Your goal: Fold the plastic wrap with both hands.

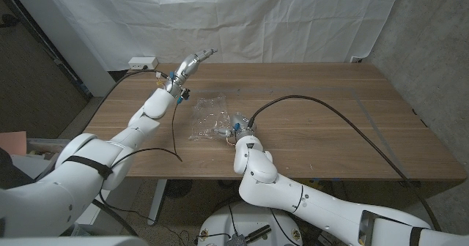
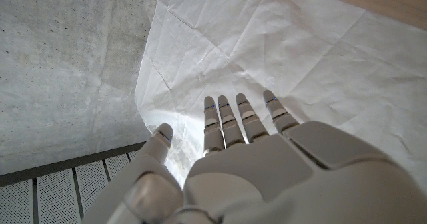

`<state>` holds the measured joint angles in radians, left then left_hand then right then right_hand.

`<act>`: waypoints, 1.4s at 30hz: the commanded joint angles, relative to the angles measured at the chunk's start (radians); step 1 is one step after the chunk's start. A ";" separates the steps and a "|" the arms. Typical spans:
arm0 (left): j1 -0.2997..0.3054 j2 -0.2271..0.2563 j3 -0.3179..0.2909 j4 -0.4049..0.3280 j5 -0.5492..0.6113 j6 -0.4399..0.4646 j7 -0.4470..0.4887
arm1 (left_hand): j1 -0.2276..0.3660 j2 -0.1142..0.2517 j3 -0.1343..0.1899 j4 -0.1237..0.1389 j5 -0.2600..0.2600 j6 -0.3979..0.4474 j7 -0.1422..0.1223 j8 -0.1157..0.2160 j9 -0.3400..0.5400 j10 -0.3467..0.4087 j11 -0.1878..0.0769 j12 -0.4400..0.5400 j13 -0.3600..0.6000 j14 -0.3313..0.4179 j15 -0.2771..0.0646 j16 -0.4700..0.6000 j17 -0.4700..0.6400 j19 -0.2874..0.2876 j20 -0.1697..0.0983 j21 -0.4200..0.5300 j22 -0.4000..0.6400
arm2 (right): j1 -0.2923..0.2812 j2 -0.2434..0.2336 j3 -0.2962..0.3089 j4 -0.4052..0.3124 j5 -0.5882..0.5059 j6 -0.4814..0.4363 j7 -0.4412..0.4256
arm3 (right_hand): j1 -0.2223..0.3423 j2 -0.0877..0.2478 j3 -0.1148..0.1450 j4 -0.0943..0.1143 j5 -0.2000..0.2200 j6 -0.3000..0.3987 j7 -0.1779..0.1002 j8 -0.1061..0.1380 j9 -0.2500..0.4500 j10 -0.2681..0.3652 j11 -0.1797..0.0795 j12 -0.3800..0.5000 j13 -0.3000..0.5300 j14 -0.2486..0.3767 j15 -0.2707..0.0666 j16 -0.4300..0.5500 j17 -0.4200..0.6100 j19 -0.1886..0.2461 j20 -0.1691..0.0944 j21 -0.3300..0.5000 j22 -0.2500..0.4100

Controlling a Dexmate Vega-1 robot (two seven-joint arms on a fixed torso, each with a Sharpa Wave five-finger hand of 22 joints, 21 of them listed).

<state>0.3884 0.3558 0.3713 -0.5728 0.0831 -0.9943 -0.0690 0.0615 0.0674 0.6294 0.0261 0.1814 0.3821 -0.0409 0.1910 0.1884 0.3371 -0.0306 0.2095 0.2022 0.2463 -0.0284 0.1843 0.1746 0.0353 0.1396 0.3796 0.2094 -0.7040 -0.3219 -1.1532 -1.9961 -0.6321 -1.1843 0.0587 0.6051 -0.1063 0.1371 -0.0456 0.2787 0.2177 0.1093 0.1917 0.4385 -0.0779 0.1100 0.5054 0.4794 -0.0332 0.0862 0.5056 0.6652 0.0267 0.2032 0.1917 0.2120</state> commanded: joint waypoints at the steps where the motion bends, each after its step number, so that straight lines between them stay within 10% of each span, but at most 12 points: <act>1: 0.009 0.000 -0.005 -0.035 0.014 0.022 0.012 | -0.006 0.005 0.001 -0.006 -0.001 -0.003 0.000 0.002 0.002 -0.003 -0.004 0.005 0.005 -0.004 0.000 0.002 0.001 -0.003 0.000 -0.003 0.003 | 0.138 -0.155 -0.043 -0.171 0.124 -0.087 0.140 | -0.007 -0.023 -0.027 -0.002 0.018 -0.052 -0.009 -0.007 0.002 -0.053 -0.010 -0.013 0.008 -0.047 -0.007 -0.022 0.000 -0.038 -0.019 0.001 0.004; 2: 0.012 0.000 -0.005 -0.041 0.015 0.024 0.012 | -0.006 0.005 0.001 -0.007 -0.001 -0.003 0.000 0.002 0.002 -0.003 -0.004 0.005 0.005 -0.004 0.000 0.002 0.001 -0.004 0.000 -0.003 0.003 | 0.125 -0.163 -0.035 -0.172 0.124 -0.062 0.109 | 0.006 -0.010 -0.024 -0.005 0.025 -0.024 -0.007 0.008 0.002 -0.035 -0.003 -0.004 0.009 -0.037 0.000 -0.017 0.000 -0.026 -0.014 0.010 0.004; 4: 0.020 0.002 -0.007 -0.055 0.015 0.033 0.011 | -0.006 0.005 0.001 -0.007 -0.001 -0.004 0.000 0.002 0.002 -0.003 -0.003 0.005 0.005 -0.003 0.000 0.002 0.001 -0.004 0.000 -0.003 0.003 | -0.081 -0.102 0.114 -0.148 0.121 0.067 -0.170 | 0.072 0.072 0.010 -0.017 0.057 0.043 0.008 0.038 0.000 0.022 0.019 0.028 0.015 0.017 0.017 0.011 0.007 0.047 0.000 0.045 0.003; 7: 0.033 0.004 -0.009 -0.076 0.019 0.047 0.014 | -0.005 0.005 0.002 -0.007 -0.001 -0.004 0.000 0.002 0.002 -0.002 -0.003 0.006 0.005 -0.004 0.000 0.002 0.001 -0.003 0.000 -0.003 0.003 | -0.155 -0.078 0.173 -0.122 0.130 0.173 -0.282 | 0.314 0.259 0.174 -0.122 0.028 0.320 -0.027 0.123 -0.026 0.327 -0.024 0.151 0.003 0.291 -0.059 0.081 -0.050 0.304 -0.086 0.139 -0.009; 11: 0.052 0.008 -0.016 -0.112 0.021 0.068 0.017 | -0.005 0.006 0.002 -0.007 -0.001 -0.005 0.000 0.002 0.002 -0.004 -0.003 0.005 0.005 -0.004 0.000 0.002 0.001 -0.003 0.000 -0.003 0.003 | -0.212 -0.053 0.184 -0.061 0.078 0.314 -0.440 | 0.365 0.286 0.283 -0.105 -0.045 0.513 -0.029 0.166 -0.068 0.516 -0.045 0.192 -0.044 0.473 -0.105 0.073 -0.124 0.396 -0.102 0.175 -0.014; 16: 0.078 0.015 -0.026 -0.164 0.023 0.097 0.023 | -0.005 0.006 0.002 -0.007 -0.001 -0.005 0.000 0.002 0.002 -0.004 -0.004 0.005 0.005 -0.004 0.000 0.002 0.001 -0.003 0.000 -0.003 0.003 | -0.224 -0.011 0.186 -0.005 0.034 0.364 -0.483 | 0.308 0.274 0.301 -0.067 -0.088 0.639 -0.040 0.196 -0.100 0.659 -0.051 0.214 -0.085 0.611 -0.153 0.098 -0.137 0.461 -0.103 0.203 -0.016; 27: 0.124 0.023 -0.042 -0.239 0.026 0.146 0.028 | -0.005 0.007 0.003 -0.007 0.000 -0.006 0.001 0.001 0.002 -0.002 -0.003 0.006 0.005 -0.004 0.000 0.002 0.001 -0.003 0.001 -0.003 0.003 | -0.209 0.051 0.192 0.186 -0.067 0.595 -0.618 | 0.334 0.236 0.351 -0.114 -0.084 0.755 -0.073 0.225 -0.141 0.770 -0.097 0.214 -0.140 0.698 -0.207 0.069 -0.170 0.548 -0.154 0.245 -0.016; 31: 0.144 0.030 -0.052 -0.271 0.022 0.168 0.027 | -0.005 0.007 0.003 -0.007 0.000 -0.007 0.000 0.001 0.002 -0.003 -0.003 0.006 0.005 -0.004 0.000 0.002 0.001 -0.004 0.001 -0.003 0.003 | -0.209 0.035 0.212 0.187 -0.043 0.648 -0.543 | 0.324 0.221 0.359 -0.110 -0.088 0.789 -0.076 0.226 -0.157 0.802 -0.111 0.214 -0.160 0.719 -0.220 0.042 -0.194 0.558 -0.168 0.253 -0.017; 36: 0.185 0.052 -0.066 -0.336 0.013 0.229 0.012 | -0.005 0.007 0.003 -0.007 -0.001 -0.010 -0.003 0.000 0.001 -0.005 -0.002 0.005 0.005 -0.004 0.000 0.002 0.001 -0.004 0.000 -0.003 0.003 | -0.232 0.034 0.236 0.201 -0.019 0.711 -0.514 | 0.233 0.213 0.339 -0.063 -0.097 0.793 -0.063 0.202 -0.189 0.783 -0.086 0.181 -0.197 0.700 -0.199 -0.026 -0.243 0.549 -0.170 0.257 -0.019; 42: 0.225 0.079 -0.083 -0.401 0.009 0.299 0.005 | -0.006 0.006 0.002 -0.007 -0.001 -0.022 -0.012 -0.004 0.001 -0.008 0.001 0.005 0.005 -0.004 0.002 0.002 0.001 0.001 0.004 -0.001 0.004 | -0.237 0.006 0.258 0.180 0.036 0.753 -0.386 | 0.127 0.274 0.364 -0.016 -0.097 0.644 -0.072 0.096 -0.232 0.643 -0.049 0.037 -0.266 0.576 -0.154 -0.154 -0.332 0.473 -0.158 0.231 -0.025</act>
<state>0.5453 0.3976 0.3154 -0.8639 0.1016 -0.7940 -0.0507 0.0591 0.0699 0.6321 0.0234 0.1814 0.3670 -0.0513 0.1910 0.1871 0.3371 -0.0307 0.2095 0.2023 0.2463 -0.0285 0.1843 0.1745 0.0353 0.1395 0.3796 0.2119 -0.9234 -0.2962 -0.9308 -1.8292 -0.6434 -0.5352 -0.4419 0.7691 0.1460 0.4922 -0.0798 0.1810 0.9132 0.0405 0.3228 0.2152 0.6130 0.0511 0.5916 0.2326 0.5919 -0.0589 0.3925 0.3573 0.5280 0.0381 0.4348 0.1864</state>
